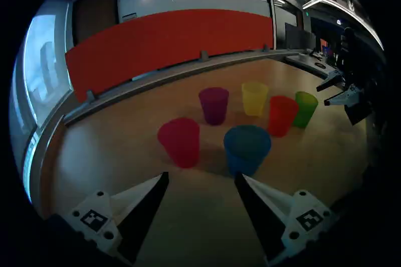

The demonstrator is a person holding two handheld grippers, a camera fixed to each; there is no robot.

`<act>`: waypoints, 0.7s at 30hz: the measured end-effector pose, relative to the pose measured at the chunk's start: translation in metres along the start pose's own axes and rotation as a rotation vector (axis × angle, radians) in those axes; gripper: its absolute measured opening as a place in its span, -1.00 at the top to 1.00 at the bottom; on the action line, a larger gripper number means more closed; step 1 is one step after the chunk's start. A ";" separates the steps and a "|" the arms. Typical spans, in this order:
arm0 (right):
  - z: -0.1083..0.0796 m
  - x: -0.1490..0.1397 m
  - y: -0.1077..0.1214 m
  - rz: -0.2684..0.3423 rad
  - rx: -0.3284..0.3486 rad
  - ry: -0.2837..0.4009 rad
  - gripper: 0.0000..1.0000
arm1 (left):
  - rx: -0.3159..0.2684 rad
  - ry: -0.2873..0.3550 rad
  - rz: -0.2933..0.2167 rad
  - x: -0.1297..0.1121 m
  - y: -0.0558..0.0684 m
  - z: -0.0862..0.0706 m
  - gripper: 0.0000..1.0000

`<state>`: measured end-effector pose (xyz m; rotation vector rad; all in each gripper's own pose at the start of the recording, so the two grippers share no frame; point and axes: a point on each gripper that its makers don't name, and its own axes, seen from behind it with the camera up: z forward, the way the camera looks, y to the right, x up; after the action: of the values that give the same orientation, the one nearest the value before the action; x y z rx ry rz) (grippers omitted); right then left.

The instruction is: Pour water

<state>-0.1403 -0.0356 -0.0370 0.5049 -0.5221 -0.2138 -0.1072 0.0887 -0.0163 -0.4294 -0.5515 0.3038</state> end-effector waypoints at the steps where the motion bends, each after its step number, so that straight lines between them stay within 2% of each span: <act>1: -0.002 0.003 0.002 0.009 -0.013 0.016 -0.99 | 0.010 0.014 -0.004 0.001 -0.001 -0.003 -0.95; 4: -0.007 0.012 0.009 0.037 -0.054 0.066 -0.99 | 0.049 0.058 -0.020 0.004 -0.008 -0.012 -0.95; 14: -0.017 0.036 0.036 0.118 -0.221 0.207 -0.99 | 0.232 0.223 -0.099 0.022 -0.046 -0.038 -0.95; 21: -0.025 0.052 0.057 0.206 -0.353 0.322 -0.99 | 0.349 0.333 -0.112 0.042 -0.068 -0.059 -0.96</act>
<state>-0.0788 0.0067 -0.0045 0.1333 -0.2109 -0.0229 -0.0289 0.0276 -0.0110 -0.1046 -0.1891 0.2092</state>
